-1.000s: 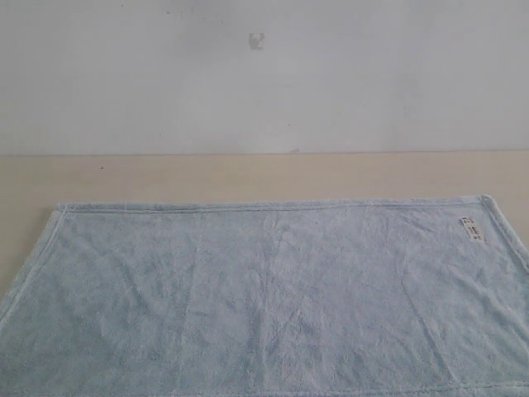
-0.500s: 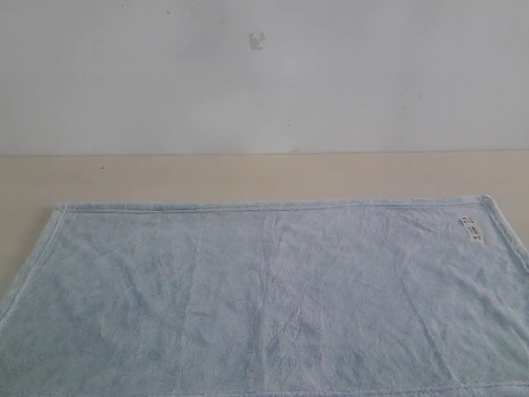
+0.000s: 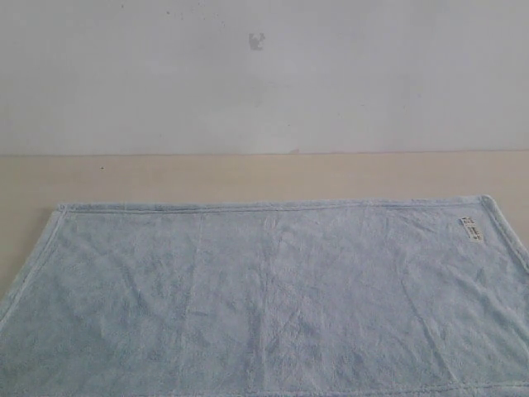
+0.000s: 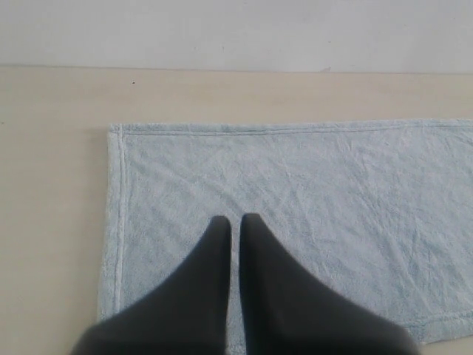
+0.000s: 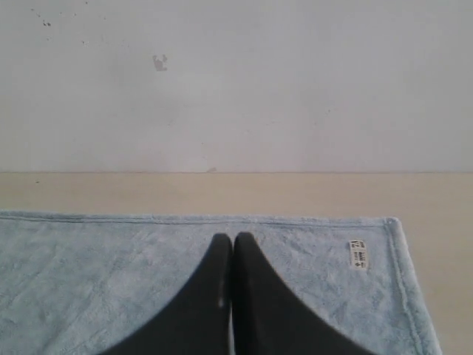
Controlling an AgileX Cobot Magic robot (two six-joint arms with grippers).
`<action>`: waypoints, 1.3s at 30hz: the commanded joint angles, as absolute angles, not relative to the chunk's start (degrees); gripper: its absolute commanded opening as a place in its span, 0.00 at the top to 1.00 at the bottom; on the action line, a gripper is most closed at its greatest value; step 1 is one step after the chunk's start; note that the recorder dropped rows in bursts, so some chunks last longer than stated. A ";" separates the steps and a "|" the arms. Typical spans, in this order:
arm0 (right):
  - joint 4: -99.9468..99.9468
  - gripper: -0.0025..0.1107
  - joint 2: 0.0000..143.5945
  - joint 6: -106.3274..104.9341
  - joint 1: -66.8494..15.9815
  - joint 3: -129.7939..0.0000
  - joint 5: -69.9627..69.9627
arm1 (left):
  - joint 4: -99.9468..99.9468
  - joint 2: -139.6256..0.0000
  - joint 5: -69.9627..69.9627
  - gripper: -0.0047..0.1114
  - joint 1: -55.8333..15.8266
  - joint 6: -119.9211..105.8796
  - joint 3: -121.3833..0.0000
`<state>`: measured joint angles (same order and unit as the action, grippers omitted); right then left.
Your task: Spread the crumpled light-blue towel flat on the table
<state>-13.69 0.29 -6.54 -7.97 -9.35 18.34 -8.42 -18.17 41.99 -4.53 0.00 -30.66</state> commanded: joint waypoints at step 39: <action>0.30 0.98 0.00 3.00 -7.85 0.00 15.13 | -8.65 -17.74 41.85 0.92 -4.87 0.00 -30.50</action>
